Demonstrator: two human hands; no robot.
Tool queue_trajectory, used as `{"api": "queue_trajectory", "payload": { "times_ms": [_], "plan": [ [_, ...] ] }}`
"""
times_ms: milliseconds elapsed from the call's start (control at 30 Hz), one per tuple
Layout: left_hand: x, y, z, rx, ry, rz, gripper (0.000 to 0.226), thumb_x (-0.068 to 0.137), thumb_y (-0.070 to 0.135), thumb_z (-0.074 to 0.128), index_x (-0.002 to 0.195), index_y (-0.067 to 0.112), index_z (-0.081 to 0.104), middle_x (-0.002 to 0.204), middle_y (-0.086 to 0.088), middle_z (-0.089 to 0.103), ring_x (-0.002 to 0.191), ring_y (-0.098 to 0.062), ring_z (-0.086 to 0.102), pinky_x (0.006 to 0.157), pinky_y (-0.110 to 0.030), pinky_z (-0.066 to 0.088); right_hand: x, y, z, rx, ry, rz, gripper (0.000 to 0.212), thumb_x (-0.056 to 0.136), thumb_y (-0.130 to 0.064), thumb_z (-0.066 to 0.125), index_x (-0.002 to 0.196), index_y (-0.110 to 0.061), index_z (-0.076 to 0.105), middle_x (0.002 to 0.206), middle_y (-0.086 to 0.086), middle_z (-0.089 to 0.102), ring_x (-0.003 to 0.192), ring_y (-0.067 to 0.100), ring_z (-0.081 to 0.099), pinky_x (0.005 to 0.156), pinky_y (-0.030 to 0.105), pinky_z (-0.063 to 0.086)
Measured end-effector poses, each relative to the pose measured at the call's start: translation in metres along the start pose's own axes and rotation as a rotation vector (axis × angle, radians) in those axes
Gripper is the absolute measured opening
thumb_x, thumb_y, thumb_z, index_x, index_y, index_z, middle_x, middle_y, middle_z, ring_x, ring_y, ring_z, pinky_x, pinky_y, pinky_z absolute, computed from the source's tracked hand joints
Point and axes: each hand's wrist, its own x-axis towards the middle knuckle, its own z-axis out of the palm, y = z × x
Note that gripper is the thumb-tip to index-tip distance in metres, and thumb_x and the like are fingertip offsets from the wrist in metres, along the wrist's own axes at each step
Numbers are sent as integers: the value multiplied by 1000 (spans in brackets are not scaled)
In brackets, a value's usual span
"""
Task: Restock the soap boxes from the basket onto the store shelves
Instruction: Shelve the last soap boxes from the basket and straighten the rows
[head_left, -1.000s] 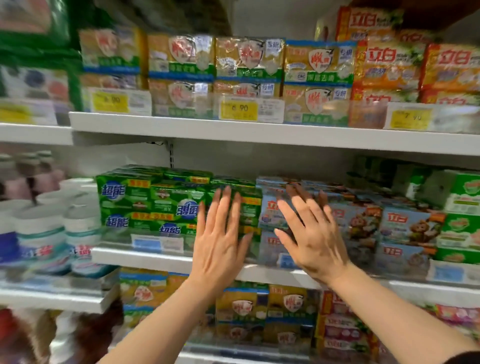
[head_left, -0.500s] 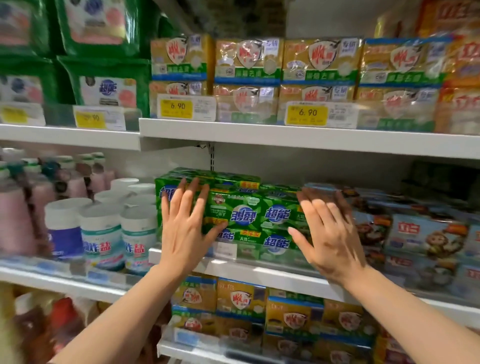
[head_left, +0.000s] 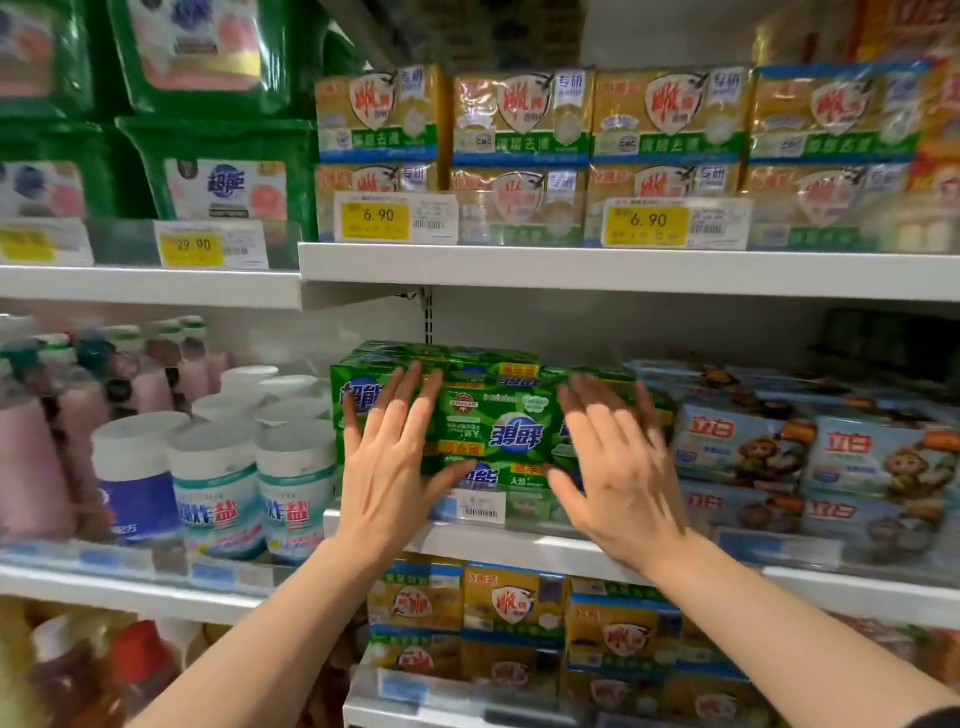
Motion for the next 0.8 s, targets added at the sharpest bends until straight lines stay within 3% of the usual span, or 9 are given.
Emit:
{"api": "queue_trajectory", "payload": {
  "times_ms": [133, 267, 333, 400, 500, 567, 700, 800],
  "plan": [
    [3, -18, -6, 54, -30, -99, 112, 70, 83, 39, 152, 9, 23, 158, -8, 27, 147, -22, 18, 117, -59, 10, 39, -31, 7, -39, -132, -70, 78, 76, -48, 68, 136, -2, 49, 141, 15, 49, 133, 29, 44, 117, 51, 12],
    [1, -31, -11, 84, -82, -54, 106, 73, 80, 38, 152, 11, 25, 156, -8, 32, 145, -23, 23, 113, -67, 15, 50, -44, 19, -25, -183, 11, 72, 72, -51, 74, 124, -3, 60, 133, 18, 56, 130, 31, 48, 114, 53, 14],
    [0, -33, -12, 79, -78, -44, 103, 74, 78, 43, 151, 12, 26, 154, -8, 34, 143, -22, 25, 108, -71, 23, 47, -47, 20, 35, -135, 55, 63, 70, -50, 78, 116, -10, 60, 112, 18, 67, 108, 33, 64, 104, 55, 37],
    [1, -33, -12, 65, -67, -45, 104, 71, 75, 51, 151, 13, 26, 153, -8, 36, 143, -21, 22, 106, -73, 25, 44, -50, 18, 105, -77, 68, 61, 65, -45, 83, 107, -17, 50, 79, 12, 68, 70, 29, 69, 78, 51, 56],
    [0, -32, -12, 54, -54, -35, 104, 70, 72, 53, 151, 13, 26, 153, -8, 35, 143, -20, 19, 107, -73, 21, 46, -51, 14, 118, -58, 46, 62, 62, -42, 84, 104, -19, 45, 68, 9, 65, 67, 29, 67, 84, 55, 53],
    [0, -31, -12, 54, -60, -36, 104, 70, 72, 53, 151, 12, 27, 154, -8, 35, 143, -20, 18, 107, -73, 19, 50, -50, 9, 127, -92, 39, 65, 61, -45, 84, 105, -19, 43, 62, 3, 61, 54, 25, 62, 67, 45, 58],
    [0, -29, -14, 49, -90, -58, 104, 70, 69, 54, 151, 11, 27, 154, -10, 34, 145, -22, 21, 109, -72, 13, 61, -50, -3, 74, -216, 40, 79, 62, -56, 78, 118, -13, 44, 77, 1, 62, 62, 23, 62, 69, 36, 54],
    [0, -27, -17, 54, -102, -62, 104, 70, 68, 55, 152, 10, 26, 155, -11, 33, 145, -22, 19, 109, -73, 13, 70, -51, -9, 59, -376, 50, 102, 68, -62, 70, 146, -14, 25, 101, 5, 57, 89, 24, 56, 86, 37, 50]
  ]
}}
